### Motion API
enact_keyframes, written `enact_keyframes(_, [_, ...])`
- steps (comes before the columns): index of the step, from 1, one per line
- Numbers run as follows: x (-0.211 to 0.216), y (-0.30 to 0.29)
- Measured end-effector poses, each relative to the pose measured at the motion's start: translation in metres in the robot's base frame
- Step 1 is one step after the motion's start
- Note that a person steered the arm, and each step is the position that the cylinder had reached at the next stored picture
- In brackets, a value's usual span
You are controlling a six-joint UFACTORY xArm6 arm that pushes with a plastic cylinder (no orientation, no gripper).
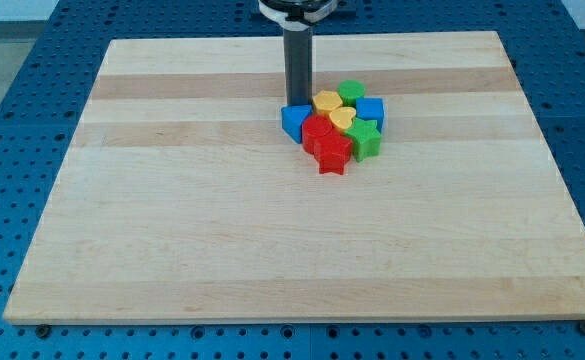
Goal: Slightly push the green circle to the top right of the yellow hexagon
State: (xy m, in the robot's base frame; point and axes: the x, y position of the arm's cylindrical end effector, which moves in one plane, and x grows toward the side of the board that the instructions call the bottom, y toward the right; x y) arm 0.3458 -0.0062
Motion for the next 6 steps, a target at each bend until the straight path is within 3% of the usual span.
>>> enact_keyframes(2, [-0.029, -0.031])
enact_keyframes(3, [-0.06, -0.011])
enact_keyframes(4, [-0.067, 0.054])
enact_keyframes(6, [-0.032, 0.086])
